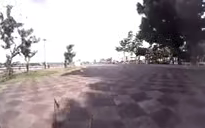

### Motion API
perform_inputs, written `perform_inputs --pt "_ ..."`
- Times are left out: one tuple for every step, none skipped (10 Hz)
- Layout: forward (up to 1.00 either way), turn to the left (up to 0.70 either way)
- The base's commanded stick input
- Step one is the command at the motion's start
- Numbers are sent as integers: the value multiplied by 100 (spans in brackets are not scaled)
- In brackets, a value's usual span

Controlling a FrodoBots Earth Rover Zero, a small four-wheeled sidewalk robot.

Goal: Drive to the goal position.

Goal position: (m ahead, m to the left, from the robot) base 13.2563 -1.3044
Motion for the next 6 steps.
perform_inputs --pt "70 0" --pt "70 0" --pt "70 0" --pt "70 0" --pt "70 0" --pt "70 0"
